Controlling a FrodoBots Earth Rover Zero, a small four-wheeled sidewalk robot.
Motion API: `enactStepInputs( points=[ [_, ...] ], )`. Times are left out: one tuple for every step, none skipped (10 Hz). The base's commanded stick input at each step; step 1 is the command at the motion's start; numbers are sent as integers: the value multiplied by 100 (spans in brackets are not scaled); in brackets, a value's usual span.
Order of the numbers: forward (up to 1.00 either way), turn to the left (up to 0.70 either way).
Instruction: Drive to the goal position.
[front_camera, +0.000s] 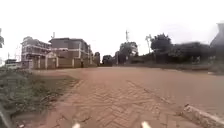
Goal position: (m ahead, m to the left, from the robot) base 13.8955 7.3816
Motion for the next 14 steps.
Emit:
enactStepInputs(
  points=[
    [50, 0],
    [50, 0],
    [50, 0],
    [50, 0],
    [50, 0],
    [50, 0],
    [50, 0],
    [50, 0],
    [50, 0],
    [50, 0],
    [50, 0],
    [50, 3],
    [50, 14],
    [50, 5]
  ],
)
